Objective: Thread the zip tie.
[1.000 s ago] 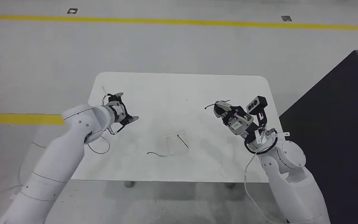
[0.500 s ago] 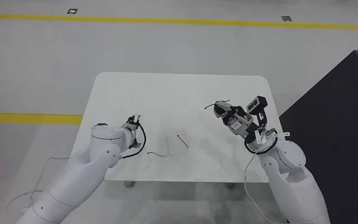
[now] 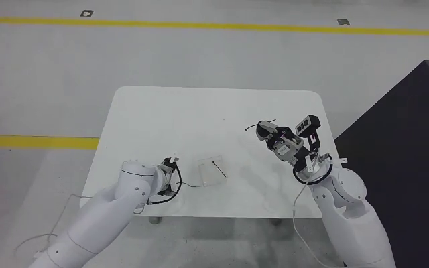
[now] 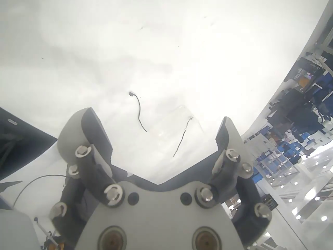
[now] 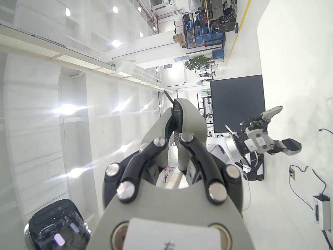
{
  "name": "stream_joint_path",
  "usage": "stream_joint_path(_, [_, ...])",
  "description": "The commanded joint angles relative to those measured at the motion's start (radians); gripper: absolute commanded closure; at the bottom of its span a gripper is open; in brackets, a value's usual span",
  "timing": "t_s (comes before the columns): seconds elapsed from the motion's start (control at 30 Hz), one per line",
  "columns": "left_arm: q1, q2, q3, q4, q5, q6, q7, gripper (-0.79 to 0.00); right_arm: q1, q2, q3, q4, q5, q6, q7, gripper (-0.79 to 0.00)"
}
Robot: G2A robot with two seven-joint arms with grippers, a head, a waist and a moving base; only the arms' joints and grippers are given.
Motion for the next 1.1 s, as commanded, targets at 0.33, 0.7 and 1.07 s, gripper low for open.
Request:
stream_joint_path(0.33, [-0.144, -0.027, 0.139, 0.170, -0.289, -0.048, 0.069, -0.748, 0.000, 0.000, 0.000, 0.000, 0.000, 0.000, 0.000, 0.000])
stream_joint_path(0.7, [-0.282, -0.045, 0.348, 0.191, -0.428, -0.199, 0.220, -0.613, 0.000, 0.000, 0.000, 0.000, 0.000, 0.000, 0.000, 0.000])
stream_joint_path(1.07, [-0.434, -0.064, 0.555, 0.233, -0.575, -0.294, 0.315, -0.536, 0.000, 0.000, 0.000, 0.000, 0.000, 0.000, 0.000, 0.000])
